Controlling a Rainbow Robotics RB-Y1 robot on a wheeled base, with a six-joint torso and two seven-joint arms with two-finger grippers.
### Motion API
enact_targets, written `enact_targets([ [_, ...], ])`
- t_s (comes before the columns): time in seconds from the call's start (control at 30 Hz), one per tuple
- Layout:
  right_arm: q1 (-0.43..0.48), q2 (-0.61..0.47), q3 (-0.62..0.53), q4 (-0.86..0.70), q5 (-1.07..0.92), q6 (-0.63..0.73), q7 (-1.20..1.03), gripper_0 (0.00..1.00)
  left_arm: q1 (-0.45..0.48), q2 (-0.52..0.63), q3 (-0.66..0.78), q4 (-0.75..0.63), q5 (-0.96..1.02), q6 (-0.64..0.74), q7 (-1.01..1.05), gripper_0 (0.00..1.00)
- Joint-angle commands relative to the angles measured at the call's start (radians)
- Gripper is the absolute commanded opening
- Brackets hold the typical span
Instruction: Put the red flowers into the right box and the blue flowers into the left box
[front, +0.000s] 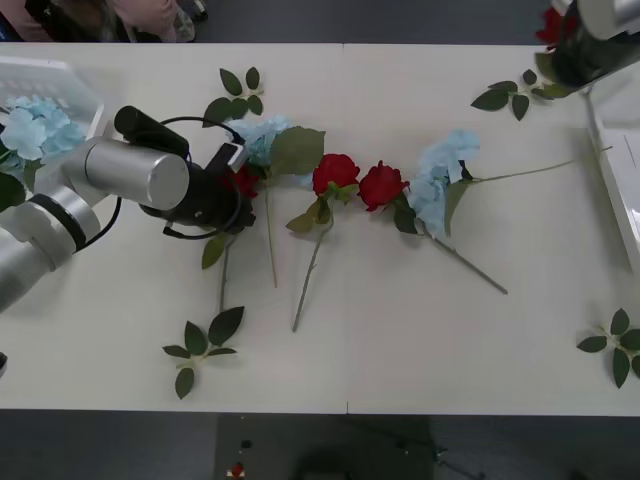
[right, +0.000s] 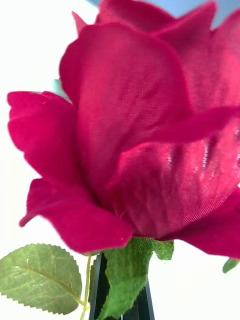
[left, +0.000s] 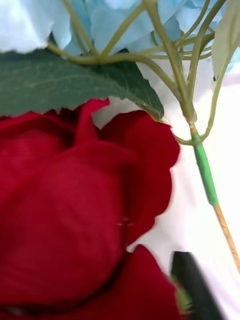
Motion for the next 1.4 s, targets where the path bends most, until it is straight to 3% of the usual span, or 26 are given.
enact_targets([
  [0.03,-0.022,-0.11,-0.012,0.004,0.049,-0.039,0.118,0.0,-0.012,-0.008,-0.032,0.019,-0.013,-0.015,-0.005,0.03],
  [0.17,0.011,-0.16,-0.012,0.056,0.025,-0.114,0.142,0.0,-0.014,-0.011,-0.032,0.022,-0.026,-0.015,-0.005,0.0],
  [0.4,0.133,-0.196,-0.012,0.165,0.16,-0.444,0.135,0.0,-0.01,0.005,-0.007,0.02,-0.04,-0.02,-0.007,0.0],
  [0.57,0.15,-0.194,-0.012,0.288,0.178,-0.518,0.119,0.0,-0.01,0.075,0.028,-0.043,-0.028,-0.027,-0.005,0.0],
  [0.67,0.16,-0.193,-0.012,0.331,0.157,-0.525,0.112,0.0,0.005,0.161,0.077,-0.167,0.004,-0.032,-0.002,0.0],
  [0.83,0.194,-0.193,-0.012,0.339,0.155,-0.559,0.096,0.0,0.103,0.284,0.243,-0.452,0.227,-0.035,0.001,0.0],
  [0.87,0.196,-0.193,-0.012,0.339,0.155,-0.562,0.095,0.03,0.12,0.291,0.263,-0.491,0.26,-0.037,0.004,0.0],
  [0.93,0.205,-0.193,-0.012,0.339,0.155,-0.582,0.089,0.32,0.163,0.31,0.319,-0.607,0.434,-0.07,0.041,0.0],
  [1.03,0.209,-0.193,-0.012,0.356,0.155,-0.613,0.086,0.5,0.164,0.276,0.326,-0.646,0.695,-0.172,0.075,0.0],
  [1.17,0.209,-0.193,-0.012,0.371,0.097,-0.637,0.101,0.64,0.135,0.158,0.324,-0.63,0.688,-0.314,0.073,0.0],
  [1.27,0.209,-0.193,-0.012,0.369,0.014,-0.634,0.125,0.7,0.088,0.077,0.324,-0.578,0.616,-0.328,0.068,0.0],
  [1.4,0.214,-0.21,-0.012,0.299,-0.317,-0.539,0.251,0.73,-0.001,-0.023,0.324,-0.495,0.515,-0.328,0.062,0.0],
])
